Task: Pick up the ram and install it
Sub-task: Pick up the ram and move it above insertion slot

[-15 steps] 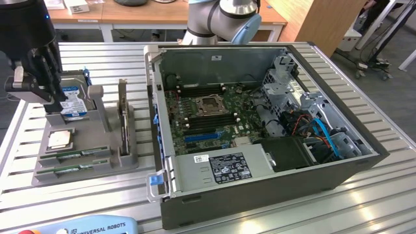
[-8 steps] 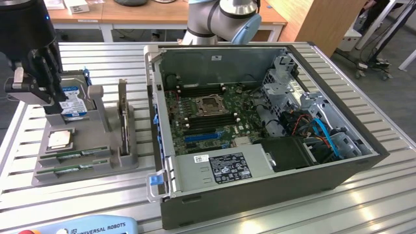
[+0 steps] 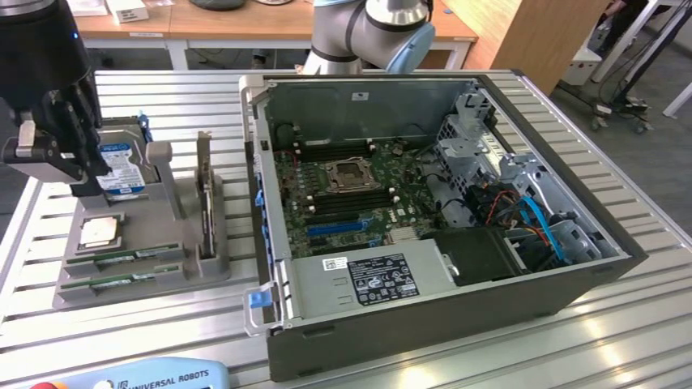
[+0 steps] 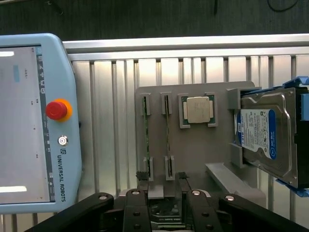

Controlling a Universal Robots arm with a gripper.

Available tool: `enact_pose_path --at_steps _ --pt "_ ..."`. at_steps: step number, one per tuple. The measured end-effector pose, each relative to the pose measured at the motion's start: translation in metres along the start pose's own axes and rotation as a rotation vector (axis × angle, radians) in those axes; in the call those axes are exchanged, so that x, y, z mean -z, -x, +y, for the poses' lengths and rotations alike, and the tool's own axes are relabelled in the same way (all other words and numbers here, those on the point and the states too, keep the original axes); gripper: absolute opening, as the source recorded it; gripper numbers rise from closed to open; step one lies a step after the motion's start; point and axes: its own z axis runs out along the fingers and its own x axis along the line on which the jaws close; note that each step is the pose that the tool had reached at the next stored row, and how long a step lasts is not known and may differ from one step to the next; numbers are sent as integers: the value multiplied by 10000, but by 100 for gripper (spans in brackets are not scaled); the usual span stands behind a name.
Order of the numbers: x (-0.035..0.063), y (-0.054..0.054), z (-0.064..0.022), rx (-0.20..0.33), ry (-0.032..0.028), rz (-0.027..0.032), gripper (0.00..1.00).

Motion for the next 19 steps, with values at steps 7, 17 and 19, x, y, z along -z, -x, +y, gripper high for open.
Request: enact_pose_path --at_steps 7,17,19 --pt "-68 -11 -2 8 -1 0 35" --pt "-204 -8 2 25 -1 0 35" --pt "-226 -7 3 27 -2 0 35"
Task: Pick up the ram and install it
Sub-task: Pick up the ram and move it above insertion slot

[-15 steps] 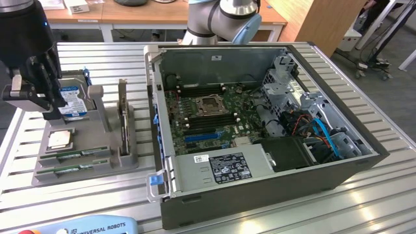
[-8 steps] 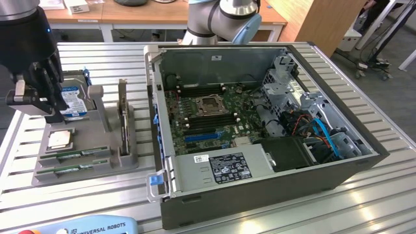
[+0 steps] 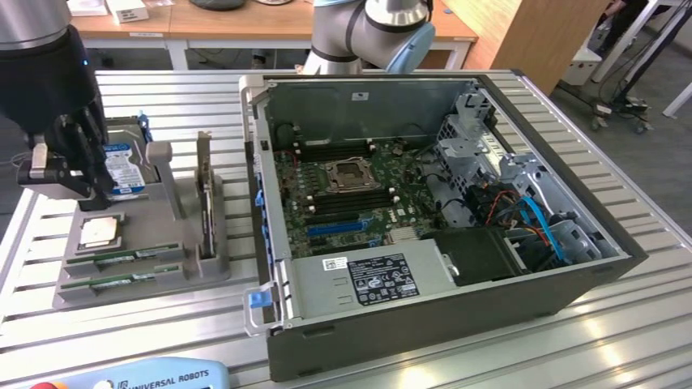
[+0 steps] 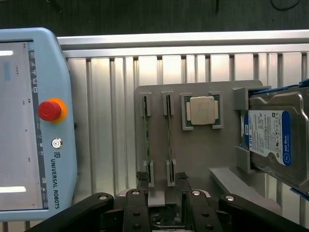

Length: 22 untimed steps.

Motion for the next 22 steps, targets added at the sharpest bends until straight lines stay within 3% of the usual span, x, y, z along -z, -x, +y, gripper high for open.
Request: enact_pose_path --at_steps 22 --pt "-247 7 10 31 0 1 35"
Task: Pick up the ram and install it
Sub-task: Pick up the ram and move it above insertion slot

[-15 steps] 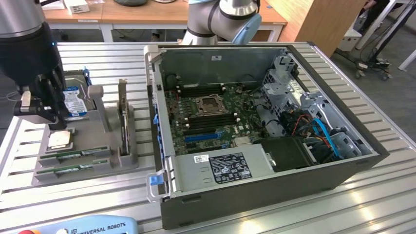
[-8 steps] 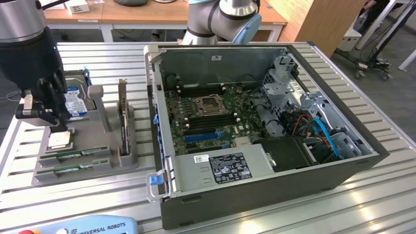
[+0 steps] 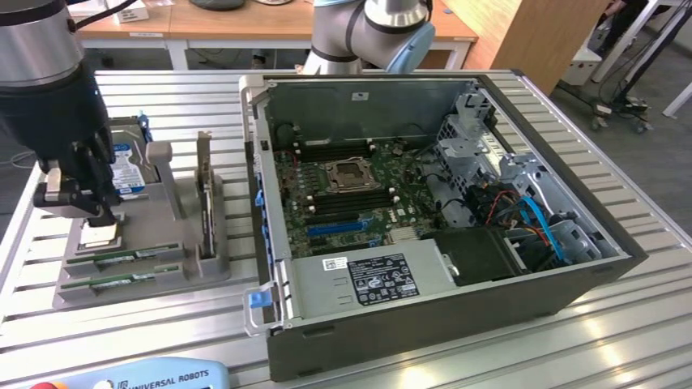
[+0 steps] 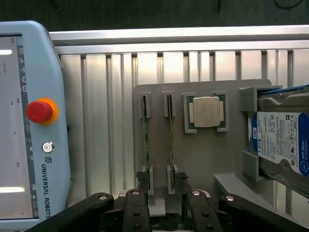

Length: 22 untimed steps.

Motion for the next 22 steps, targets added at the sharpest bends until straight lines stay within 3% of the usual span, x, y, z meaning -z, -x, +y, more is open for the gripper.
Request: enact_pose_path --at_steps 3,22 --pt "-184 4 0 4 -1 0 35" --pt "-402 10 0 19 -1 14 35"
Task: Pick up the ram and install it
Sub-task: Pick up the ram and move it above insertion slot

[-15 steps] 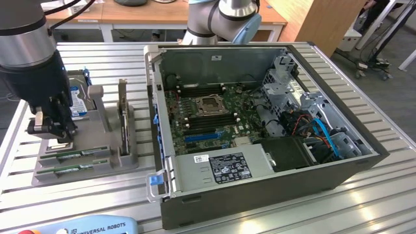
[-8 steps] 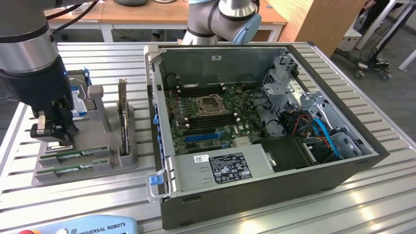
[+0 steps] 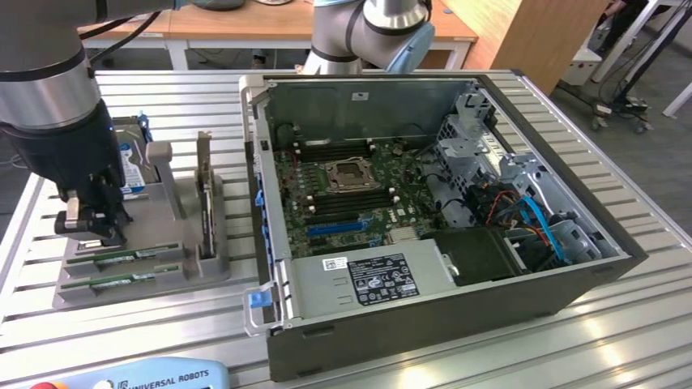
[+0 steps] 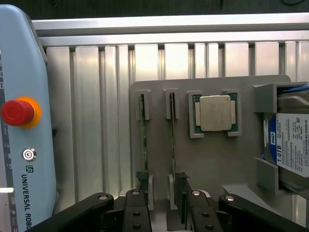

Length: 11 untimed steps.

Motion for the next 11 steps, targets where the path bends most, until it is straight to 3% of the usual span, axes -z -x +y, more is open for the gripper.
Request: enact_pose_path --at_steps 6,11 --pt "-76 2 -2 0 -1 6 35" --pt "-80 3 -2 0 0 14 35"
